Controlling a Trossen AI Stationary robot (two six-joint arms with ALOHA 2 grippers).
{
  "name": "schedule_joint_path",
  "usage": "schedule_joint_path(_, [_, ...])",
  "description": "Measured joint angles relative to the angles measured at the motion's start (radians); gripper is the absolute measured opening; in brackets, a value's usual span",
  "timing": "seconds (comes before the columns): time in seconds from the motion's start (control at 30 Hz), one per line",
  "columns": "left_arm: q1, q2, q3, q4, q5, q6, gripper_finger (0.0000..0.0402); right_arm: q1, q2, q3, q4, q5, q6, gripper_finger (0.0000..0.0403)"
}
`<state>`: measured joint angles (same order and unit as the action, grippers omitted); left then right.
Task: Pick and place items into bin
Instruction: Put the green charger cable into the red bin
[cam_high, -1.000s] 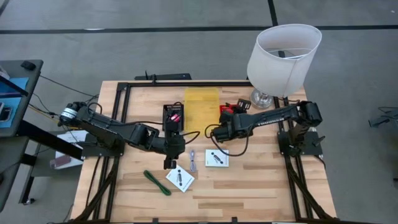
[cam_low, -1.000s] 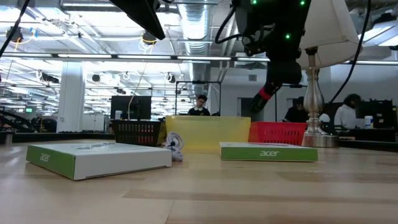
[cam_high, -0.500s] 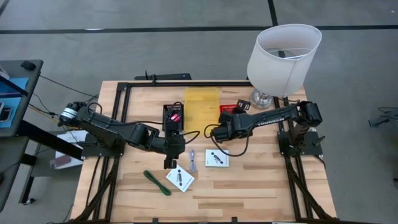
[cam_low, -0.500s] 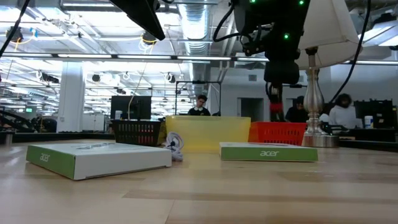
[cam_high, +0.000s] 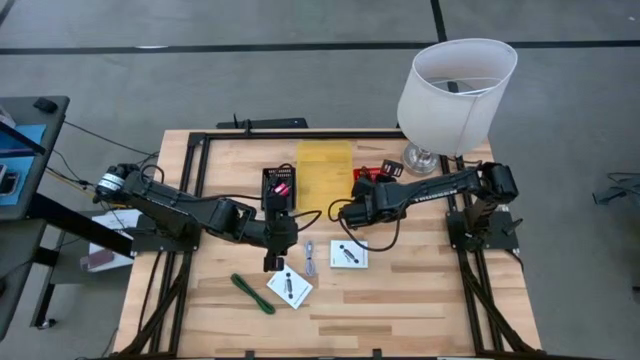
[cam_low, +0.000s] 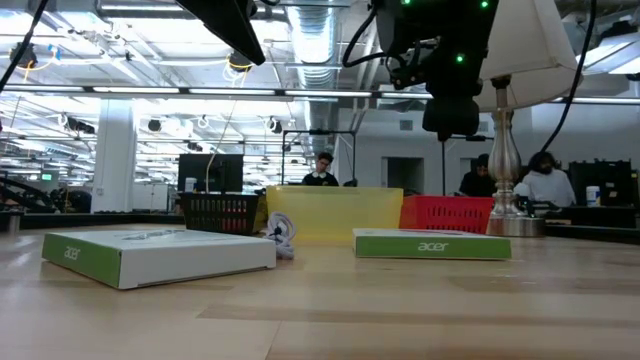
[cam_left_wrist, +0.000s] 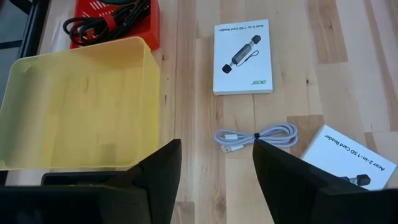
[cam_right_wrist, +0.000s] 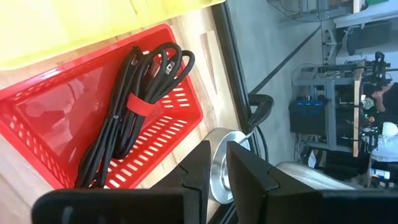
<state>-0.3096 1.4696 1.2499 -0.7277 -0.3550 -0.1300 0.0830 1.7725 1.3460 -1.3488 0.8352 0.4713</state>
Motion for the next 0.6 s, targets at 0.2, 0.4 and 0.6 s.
schedule_joint_path(0.2, [0.0,0.0,0.0,-0.001,-0.034,-0.018,0.0192,0.022,0.0,0.0,-0.006,0.025,0.042,0.0048])
schedule_joint_path(0.4, [-0.032,-0.072,-0.001,-0.025,-0.25,-0.075,0.0192,0.145,-0.008,0.0,-0.067,0.213,0.247,0.0048])
schedule_joint_path(0.6, [-0.075,-0.235,-0.001,-0.012,-0.363,-0.086,0.0192,0.295,-0.02,0.0,-0.083,0.325,0.464,0.0048])
